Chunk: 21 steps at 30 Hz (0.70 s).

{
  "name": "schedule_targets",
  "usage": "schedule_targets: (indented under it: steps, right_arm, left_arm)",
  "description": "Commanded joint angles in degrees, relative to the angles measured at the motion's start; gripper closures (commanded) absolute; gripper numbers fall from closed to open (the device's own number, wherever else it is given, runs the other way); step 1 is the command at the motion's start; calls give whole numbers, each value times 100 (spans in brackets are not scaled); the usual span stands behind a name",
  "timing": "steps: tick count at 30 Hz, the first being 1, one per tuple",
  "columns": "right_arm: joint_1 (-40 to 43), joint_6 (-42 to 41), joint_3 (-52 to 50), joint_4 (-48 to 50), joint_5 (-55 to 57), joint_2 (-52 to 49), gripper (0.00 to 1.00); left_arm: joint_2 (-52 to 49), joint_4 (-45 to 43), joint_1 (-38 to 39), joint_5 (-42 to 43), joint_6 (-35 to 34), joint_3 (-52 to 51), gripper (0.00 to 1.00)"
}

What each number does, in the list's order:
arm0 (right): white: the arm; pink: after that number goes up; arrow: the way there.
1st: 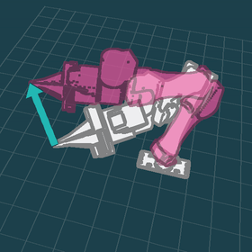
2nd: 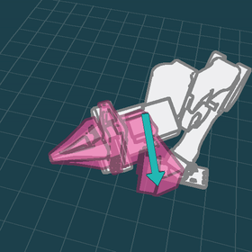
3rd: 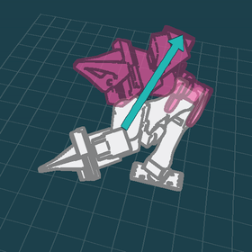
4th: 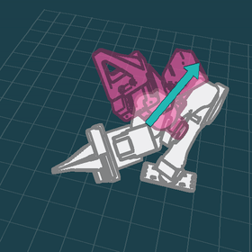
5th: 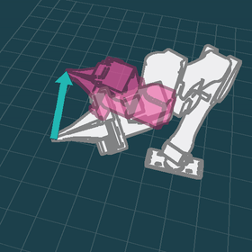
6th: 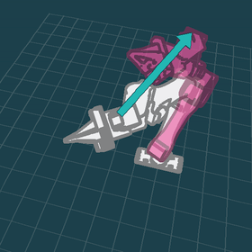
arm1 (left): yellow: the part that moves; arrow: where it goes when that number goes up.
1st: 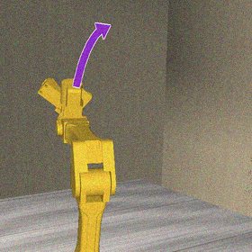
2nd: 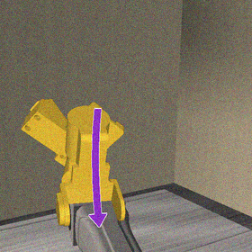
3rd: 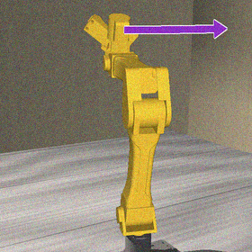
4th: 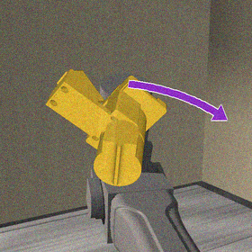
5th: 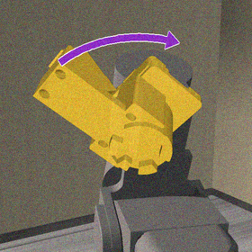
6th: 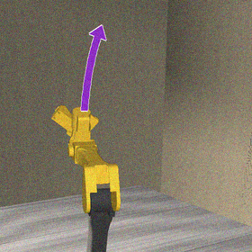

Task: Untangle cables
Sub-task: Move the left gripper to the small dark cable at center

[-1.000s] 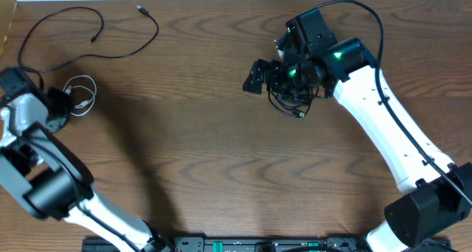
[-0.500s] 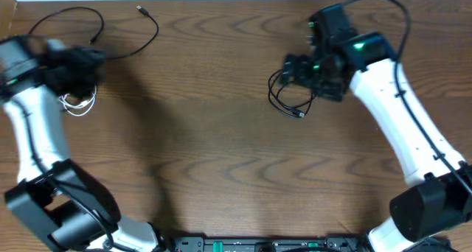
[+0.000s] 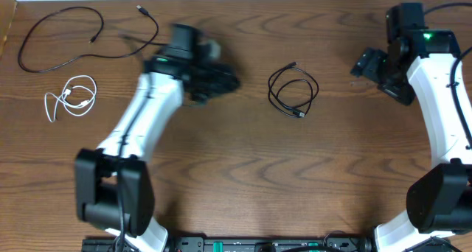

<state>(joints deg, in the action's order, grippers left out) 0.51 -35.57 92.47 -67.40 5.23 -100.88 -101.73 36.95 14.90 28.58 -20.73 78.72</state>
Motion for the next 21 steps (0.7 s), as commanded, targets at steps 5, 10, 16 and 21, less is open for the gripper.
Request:
schedule_targets:
  steps: [5, 10, 16, 21]
  right_arm:
    - [623, -144, -107, -120, -214, 46, 1]
    - [640, -138, -188, -426, -348, 46, 1]
    - [577, -144, -479, -391, -354, 46, 1]
    - [575, -144, -791, -214, -588, 46, 1]
  left_arm:
    - [-809, -1145, 1239, -872, -251, -39, 32]
    - [-1429, -2302, 1641, -1543, -619, -39, 32]
    - [-1849, -2444, 1805, -2227, -767, -39, 33]
    - [-2142, -2446, 1808, -2223, -767, -39, 54]
